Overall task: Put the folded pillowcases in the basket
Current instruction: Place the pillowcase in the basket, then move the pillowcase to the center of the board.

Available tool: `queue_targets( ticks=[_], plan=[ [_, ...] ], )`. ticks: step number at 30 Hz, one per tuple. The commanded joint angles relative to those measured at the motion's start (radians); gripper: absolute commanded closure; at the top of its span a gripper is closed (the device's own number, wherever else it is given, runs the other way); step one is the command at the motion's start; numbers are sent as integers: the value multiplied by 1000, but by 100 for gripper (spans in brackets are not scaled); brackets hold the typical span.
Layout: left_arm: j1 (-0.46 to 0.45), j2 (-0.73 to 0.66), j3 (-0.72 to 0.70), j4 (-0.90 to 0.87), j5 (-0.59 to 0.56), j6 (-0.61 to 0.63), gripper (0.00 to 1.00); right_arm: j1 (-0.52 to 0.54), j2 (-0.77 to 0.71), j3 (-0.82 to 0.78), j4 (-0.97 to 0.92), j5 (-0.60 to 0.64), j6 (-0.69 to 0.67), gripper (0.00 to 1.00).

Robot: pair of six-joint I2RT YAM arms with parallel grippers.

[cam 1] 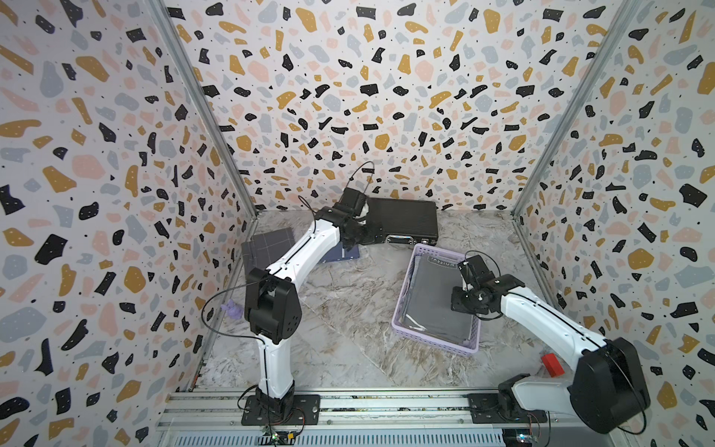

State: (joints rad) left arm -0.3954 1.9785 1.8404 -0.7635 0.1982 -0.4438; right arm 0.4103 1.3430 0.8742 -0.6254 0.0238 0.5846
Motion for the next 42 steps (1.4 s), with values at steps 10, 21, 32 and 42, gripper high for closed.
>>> queue_targets(
  ticks=[10,21,32,42],
  plan=[
    [143,392,371,-46,-145,45,100,-2,-68,-87,78,-46,13,100],
    [202,564,491,-210,-78,-53,82,-3,-139,-13,16,-117,-19,100],
    [180,211,-228,-91,-45,-149,91,-2,-208,75,-2,-157,10,100],
    [-28,-262,-798,89,-134,-353,95,73,-226,131,-11,-186,41,100]
  ],
)
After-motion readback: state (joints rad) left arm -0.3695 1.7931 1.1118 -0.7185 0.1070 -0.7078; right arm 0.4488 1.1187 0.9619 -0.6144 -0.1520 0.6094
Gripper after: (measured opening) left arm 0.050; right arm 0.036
